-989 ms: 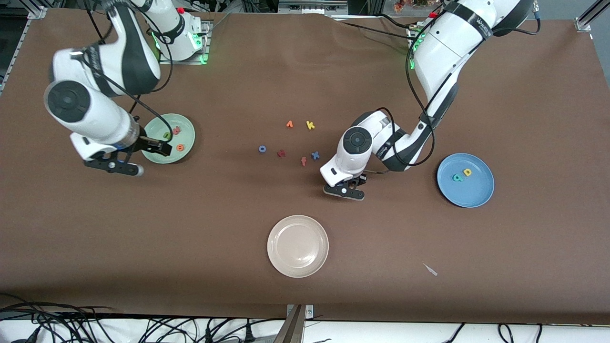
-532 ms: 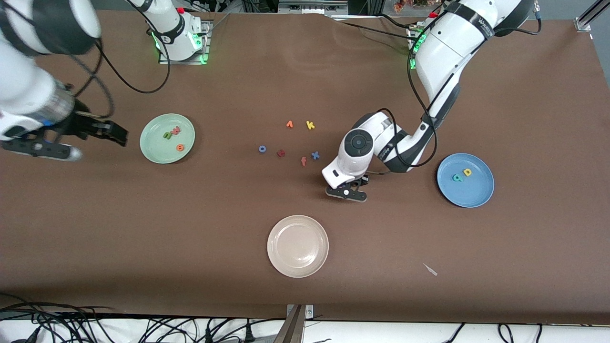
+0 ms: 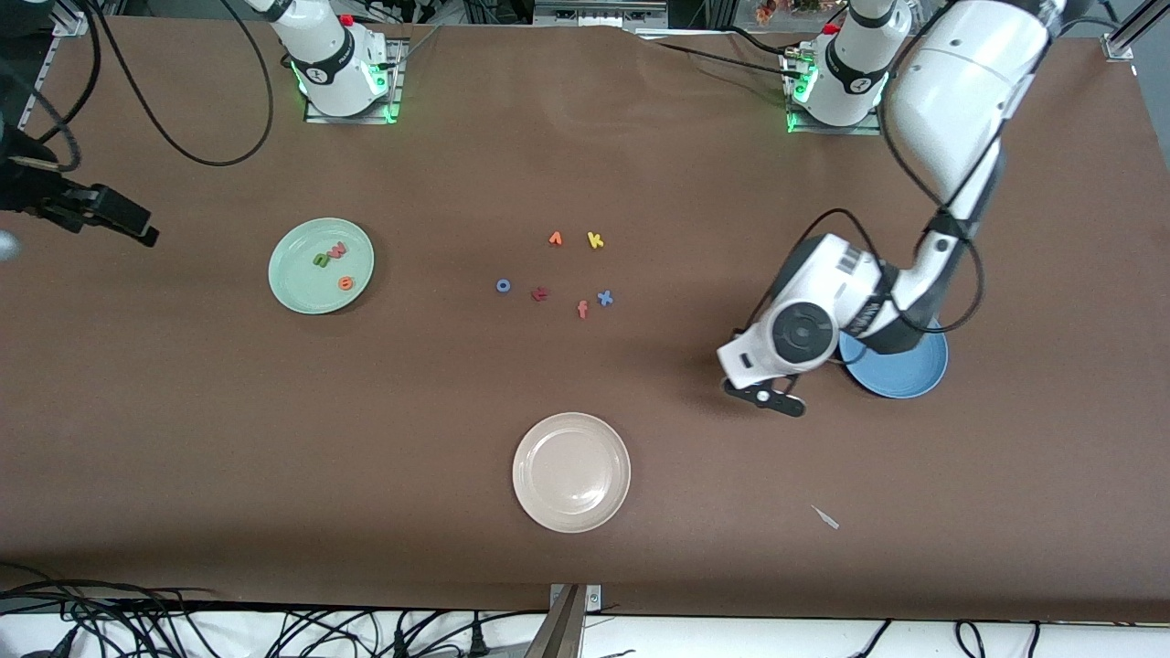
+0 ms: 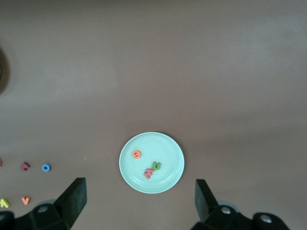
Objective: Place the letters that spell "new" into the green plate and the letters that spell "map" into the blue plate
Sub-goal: 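Release the 3 onto the blue plate while the right gripper withdraws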
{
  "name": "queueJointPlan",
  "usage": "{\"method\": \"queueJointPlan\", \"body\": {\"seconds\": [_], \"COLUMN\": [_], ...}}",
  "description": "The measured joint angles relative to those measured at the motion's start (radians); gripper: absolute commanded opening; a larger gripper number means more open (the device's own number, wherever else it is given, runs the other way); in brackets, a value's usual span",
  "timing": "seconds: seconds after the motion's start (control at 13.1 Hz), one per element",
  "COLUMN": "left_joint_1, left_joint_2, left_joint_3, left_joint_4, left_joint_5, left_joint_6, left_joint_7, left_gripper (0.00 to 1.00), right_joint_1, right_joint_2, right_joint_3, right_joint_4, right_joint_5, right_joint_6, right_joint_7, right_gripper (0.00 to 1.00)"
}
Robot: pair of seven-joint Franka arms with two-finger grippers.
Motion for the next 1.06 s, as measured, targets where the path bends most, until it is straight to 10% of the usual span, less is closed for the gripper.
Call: {"method": "queueJointPlan", "body": {"seconds": [0.38,0.61,1.06], "left_joint_1": [0.181,0.249,0.274], "left_joint_2": [-0.003,0.007,0.0], "left_joint_3": [0.01,0.011,0.008], "left_joint_4": [-0.027,-0.036,-0.013], "left_joint_5": [0.043,0.07,0.07], "left_joint_6": [-0.058,-0.058,-0.076], "left_joint_7": [0.392,0.513,0.542], "left_gripper": [0.08,1.0,1.0], "right_joint_1": [0.0,-0.001,-0.001], "right_joint_2": [-0.001,-0.002,-0.002], "right_joint_3": [0.018,0.022,0.022], "right_joint_4": [-0.007,-0.007,-0.007], "right_joint_5": [-0.001,-0.001,-0.001], "right_joint_6": [-0.027,-0.028,-0.028], "right_joint_7": [0.0,0.0,0.0], "right_gripper": [1.0,1.0,1.0]}}
